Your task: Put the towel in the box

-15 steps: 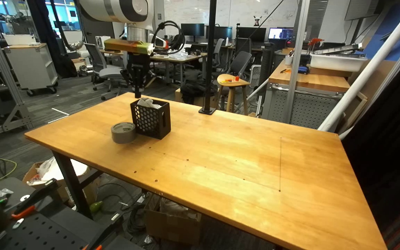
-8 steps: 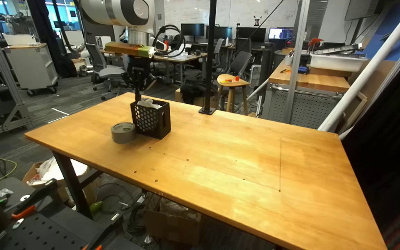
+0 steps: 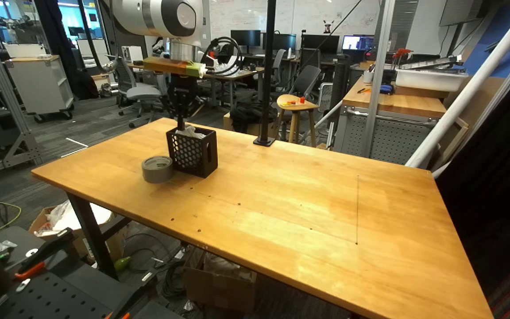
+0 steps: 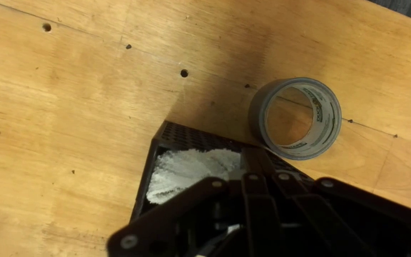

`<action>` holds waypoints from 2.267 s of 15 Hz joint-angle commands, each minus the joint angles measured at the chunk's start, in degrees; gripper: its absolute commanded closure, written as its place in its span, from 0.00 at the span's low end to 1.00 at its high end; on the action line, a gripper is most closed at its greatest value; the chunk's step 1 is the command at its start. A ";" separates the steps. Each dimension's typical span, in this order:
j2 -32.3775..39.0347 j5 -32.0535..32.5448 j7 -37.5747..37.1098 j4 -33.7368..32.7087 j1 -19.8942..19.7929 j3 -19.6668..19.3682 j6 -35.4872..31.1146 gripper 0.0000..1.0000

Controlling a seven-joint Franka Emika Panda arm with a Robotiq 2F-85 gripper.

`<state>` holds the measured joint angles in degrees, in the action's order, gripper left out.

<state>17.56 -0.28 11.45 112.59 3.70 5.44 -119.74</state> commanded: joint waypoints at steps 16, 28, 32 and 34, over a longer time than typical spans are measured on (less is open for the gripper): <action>9.65 -1.87 5.70 -11.21 -1.98 0.93 0.84 0.96; 12.74 -2.67 5.45 -11.67 -2.51 1.13 -0.75 0.97; 14.66 -3.10 5.85 -13.28 -3.03 1.44 -1.45 0.96; 15.63 -3.27 5.99 -14.34 -3.00 1.68 -1.61 0.96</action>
<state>30.74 -2.15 16.01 101.06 1.21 6.36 -120.76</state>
